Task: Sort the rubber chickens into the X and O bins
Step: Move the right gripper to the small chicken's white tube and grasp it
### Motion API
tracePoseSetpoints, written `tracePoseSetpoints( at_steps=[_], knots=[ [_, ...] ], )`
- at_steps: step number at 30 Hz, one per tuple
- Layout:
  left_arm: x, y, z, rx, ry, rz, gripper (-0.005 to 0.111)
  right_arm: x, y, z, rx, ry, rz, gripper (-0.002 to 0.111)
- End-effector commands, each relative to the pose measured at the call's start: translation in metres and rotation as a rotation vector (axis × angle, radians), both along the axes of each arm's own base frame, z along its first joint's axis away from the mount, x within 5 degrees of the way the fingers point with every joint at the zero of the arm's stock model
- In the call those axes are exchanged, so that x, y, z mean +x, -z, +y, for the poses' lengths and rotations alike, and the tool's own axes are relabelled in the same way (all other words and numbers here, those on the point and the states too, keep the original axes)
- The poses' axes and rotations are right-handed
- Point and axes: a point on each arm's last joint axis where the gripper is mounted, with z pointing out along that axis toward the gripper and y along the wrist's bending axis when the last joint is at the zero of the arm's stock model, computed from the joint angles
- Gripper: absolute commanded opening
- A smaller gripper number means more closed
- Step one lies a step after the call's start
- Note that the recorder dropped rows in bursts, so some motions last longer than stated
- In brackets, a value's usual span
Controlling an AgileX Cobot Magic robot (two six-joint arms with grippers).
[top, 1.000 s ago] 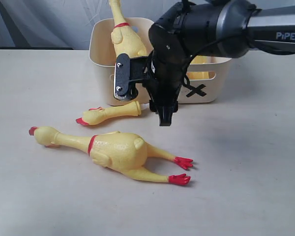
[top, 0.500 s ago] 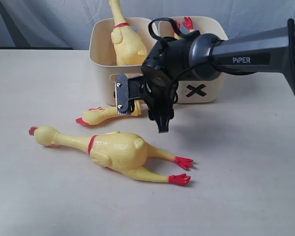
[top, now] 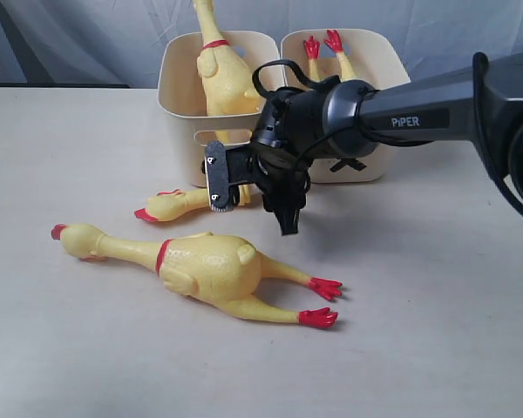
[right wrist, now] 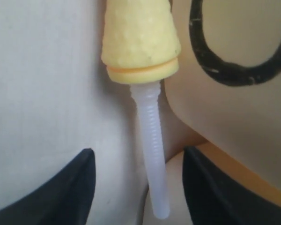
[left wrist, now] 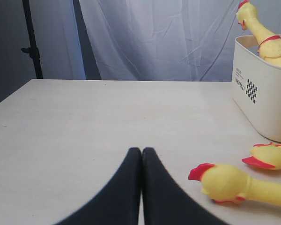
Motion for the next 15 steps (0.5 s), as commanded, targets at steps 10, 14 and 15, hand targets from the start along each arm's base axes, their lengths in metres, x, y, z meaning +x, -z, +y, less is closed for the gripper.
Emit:
tracePoseSetpoints(
  at_steps=[10,14,15],
  knots=[
    [-0.0003,-0.0017,-0.0002,-0.005,0.002,-0.015,0.0,0.0021,0.006,-0.0009,-0.005,0.015,-0.001,0.053],
    [-0.0003,-0.0017,-0.0002,-0.005,0.002,-0.015,0.0,0.0028,0.0055,-0.001,0.01,0.041,-0.01,0.053],
    [-0.0003,-0.0017,-0.0002,-0.005,0.002,-0.015,0.0,0.003,0.0054,-0.0015,0.012,0.053,-0.012,0.053]
  ],
)
